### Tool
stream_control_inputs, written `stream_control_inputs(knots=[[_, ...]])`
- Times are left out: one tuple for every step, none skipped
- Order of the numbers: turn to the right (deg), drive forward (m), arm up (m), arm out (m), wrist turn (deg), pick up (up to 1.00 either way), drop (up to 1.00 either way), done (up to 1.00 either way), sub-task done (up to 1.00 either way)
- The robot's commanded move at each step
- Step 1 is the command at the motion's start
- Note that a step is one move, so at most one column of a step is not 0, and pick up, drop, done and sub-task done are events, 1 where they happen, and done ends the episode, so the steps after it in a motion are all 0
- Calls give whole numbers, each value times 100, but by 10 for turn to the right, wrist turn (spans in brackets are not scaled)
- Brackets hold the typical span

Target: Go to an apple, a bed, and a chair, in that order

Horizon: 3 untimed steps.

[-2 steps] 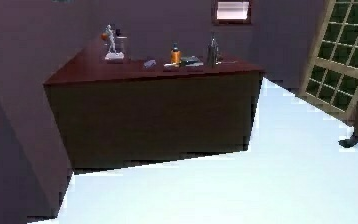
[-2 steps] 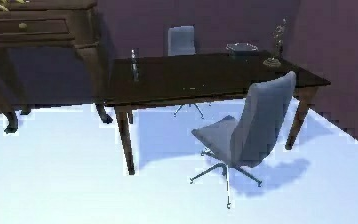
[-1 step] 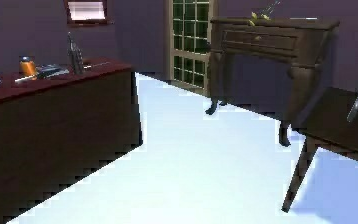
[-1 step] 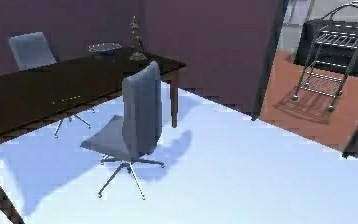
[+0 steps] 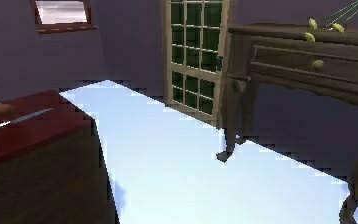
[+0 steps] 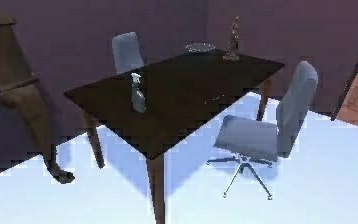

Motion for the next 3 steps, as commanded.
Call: stream_control_inputs(knots=[[0,80,0,0,0,0,0,0,0],[450,0,0,0,0,0,0,0,0],[0,30,0,0,0,0,0,0,0]])
